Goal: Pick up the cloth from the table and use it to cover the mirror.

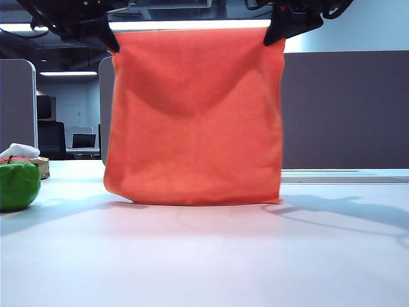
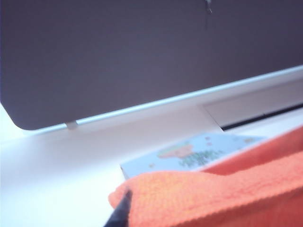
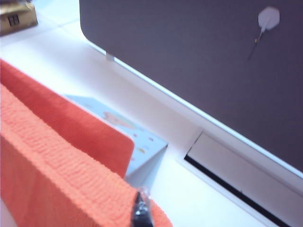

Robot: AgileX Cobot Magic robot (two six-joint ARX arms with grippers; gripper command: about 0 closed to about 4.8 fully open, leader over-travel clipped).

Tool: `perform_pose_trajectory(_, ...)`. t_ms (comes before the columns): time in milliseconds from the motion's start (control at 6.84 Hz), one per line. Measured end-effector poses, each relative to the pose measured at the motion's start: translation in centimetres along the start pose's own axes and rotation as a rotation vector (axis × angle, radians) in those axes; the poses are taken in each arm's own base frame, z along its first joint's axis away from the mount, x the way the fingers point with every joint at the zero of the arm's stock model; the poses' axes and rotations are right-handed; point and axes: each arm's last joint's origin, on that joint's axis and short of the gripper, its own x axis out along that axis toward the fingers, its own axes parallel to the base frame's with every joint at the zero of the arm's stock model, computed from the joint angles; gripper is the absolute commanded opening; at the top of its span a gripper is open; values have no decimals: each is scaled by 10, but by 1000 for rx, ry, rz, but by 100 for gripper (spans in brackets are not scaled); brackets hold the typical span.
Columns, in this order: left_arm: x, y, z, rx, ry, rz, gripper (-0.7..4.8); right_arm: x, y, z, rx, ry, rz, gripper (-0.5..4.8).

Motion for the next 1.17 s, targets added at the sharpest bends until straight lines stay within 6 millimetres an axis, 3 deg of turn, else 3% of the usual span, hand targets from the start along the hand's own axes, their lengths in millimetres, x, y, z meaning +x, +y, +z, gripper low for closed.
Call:
perform_pose_trajectory(146,8,18,-3,-9,-39,3,-5,4,0,6,-3,-77,3,-5)
perform_pose_trajectory(585,19,21,-10,-10,-39,-13,-5,14,0,1,-2,-70,-9,-5)
perform_pose_trajectory(878,40,23,-22,-10,-69,-2,-5,33,0,-4,-2,-105,-44,-5)
perform_pose_trajectory(1170,47,24,-27,-10,-70,-1,-6,50,0,-16,1,-71,-78,-6)
